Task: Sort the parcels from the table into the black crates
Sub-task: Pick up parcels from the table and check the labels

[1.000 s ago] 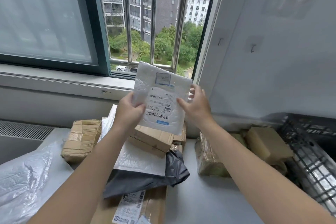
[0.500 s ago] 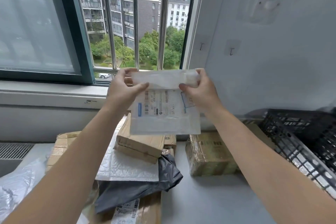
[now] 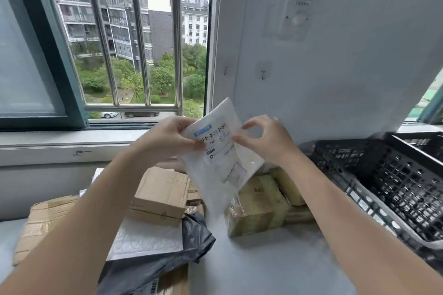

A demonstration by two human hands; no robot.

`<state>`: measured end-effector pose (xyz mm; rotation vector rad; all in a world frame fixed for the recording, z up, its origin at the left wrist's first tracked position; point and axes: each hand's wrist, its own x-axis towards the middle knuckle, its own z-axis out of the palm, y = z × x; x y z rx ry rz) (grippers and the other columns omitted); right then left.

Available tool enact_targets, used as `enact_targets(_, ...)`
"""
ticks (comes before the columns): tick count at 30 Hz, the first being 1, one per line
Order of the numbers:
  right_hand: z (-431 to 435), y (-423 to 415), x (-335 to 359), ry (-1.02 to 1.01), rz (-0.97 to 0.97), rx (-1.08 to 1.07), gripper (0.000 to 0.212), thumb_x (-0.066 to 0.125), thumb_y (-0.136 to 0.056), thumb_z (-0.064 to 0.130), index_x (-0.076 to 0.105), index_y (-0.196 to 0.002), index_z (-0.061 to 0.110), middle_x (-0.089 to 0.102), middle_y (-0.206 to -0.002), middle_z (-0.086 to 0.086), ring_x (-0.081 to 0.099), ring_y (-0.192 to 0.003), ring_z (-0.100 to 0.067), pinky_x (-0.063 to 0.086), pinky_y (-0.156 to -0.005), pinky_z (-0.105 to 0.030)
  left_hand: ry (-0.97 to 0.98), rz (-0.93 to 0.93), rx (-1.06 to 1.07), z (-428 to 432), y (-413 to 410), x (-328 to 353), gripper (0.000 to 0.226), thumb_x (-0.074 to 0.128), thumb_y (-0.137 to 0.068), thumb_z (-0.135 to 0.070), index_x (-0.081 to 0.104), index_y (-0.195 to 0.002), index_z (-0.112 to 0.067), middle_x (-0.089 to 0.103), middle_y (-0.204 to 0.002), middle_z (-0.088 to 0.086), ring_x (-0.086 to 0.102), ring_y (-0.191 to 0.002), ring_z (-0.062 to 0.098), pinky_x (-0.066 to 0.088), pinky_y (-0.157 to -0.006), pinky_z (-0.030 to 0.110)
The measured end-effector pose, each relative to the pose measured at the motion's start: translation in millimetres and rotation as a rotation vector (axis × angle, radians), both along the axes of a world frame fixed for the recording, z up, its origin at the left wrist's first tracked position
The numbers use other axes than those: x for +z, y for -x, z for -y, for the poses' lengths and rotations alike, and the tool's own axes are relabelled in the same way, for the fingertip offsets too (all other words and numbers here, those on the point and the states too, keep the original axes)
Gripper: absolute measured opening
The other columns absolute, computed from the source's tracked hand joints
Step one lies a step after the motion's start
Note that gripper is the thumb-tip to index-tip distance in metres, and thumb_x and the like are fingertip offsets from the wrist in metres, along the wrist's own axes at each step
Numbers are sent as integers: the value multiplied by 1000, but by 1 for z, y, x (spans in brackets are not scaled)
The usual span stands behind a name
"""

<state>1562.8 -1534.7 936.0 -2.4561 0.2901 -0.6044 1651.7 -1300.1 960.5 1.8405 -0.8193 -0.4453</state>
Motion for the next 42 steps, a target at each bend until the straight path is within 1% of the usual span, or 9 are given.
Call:
enact_targets(2, 1, 9, 13, -232, -28, 129, 67, 73, -63, 73, 54, -119, 43, 65, -111, 14, 64, -99, -2, 48, -79, -24, -96, 90, -58, 11, 5, 17, 17, 75, -82, -3, 75, -95, -15, 77, -92, 3, 73, -89, 23, 60, -81, 36)
enact_targets(5, 11, 19, 23, -517, 15, 245, 71, 81, -64, 56, 47, -124, 40, 75, -100, 5, 73, -87, -6, 56, -65, -21, -82, 122, -24, 27, 13, 42, 22, 79, -77, -2, 73, -93, -16, 77, -92, 6, 73, -88, 25, 61, -81, 35)
enact_targets(9, 26, 30, 42, -611, 259, 277, 37, 80, -79, 35, 63, -110, 24, 76, -100, 7, 74, -88, -12, 59, -68, -24, 407, -32, 242, 40, 28, 63, 61, 90, -48, -20, 64, -102, -16, 75, -91, 6, 74, -77, 20, 61, -65, 33)
enact_targets(12, 30, 40, 62, -610, 433, 280, 27, 78, -84, 32, 64, -105, 22, 76, -95, 11, 74, -83, -8, 57, -64, -20, 593, -94, 263, 52, 47, 65, 49, 92, -56, -29, 71, -98, -16, 77, -93, 6, 75, -85, 24, 61, -72, 39)
enact_targets(16, 36, 48, 82, -516, 582, 221, 17, 76, -86, 29, 63, -95, 26, 74, -89, 14, 71, -76, -2, 51, -59, -13, 606, 115, 322, 70, 77, 60, 10, 79, -71, -30, 80, -81, -33, 78, -88, -2, 75, -81, 17, 61, -68, 30)
enact_targets(23, 49, 56, 97, -404, 644, 191, 13, 73, -88, 30, 59, -87, 29, 70, -84, 19, 63, -68, 4, 47, -56, -12, 656, 141, 385, 85, 102, 67, 16, 74, -75, -27, 77, -89, -21, 78, -91, -3, 75, -84, 17, 62, -73, 34)
enact_targets(28, 51, 66, 103, -380, 660, 171, 20, 67, -79, 44, 60, -88, 28, 70, -87, 15, 65, -71, -2, 51, -57, -18, 668, 140, 399, 86, 116, 68, 20, 74, -74, -30, 75, -91, -20, 78, -93, -3, 75, -86, 19, 61, -77, 45)
enact_targets(34, 60, 78, 109, -342, 663, 147, 27, 66, -79, 47, 60, -92, 25, 70, -90, 10, 67, -76, -9, 56, -64, -34, 699, 161, 381, 97, 129, 73, 18, 73, -76, -27, 75, -91, -18, 78, -93, -1, 75, -86, 20, 62, -76, 44)
enact_targets(42, 102, 102, 112, -309, 672, 156, 21, 73, -86, 30, 53, -89, 33, 67, -85, 32, 65, -74, 7, 48, -55, -11, 749, 168, 398, 141, 153, 69, 8, 73, -78, -22, 78, -85, -21, 78, -90, -2, 75, -85, 19, 62, -74, 39)
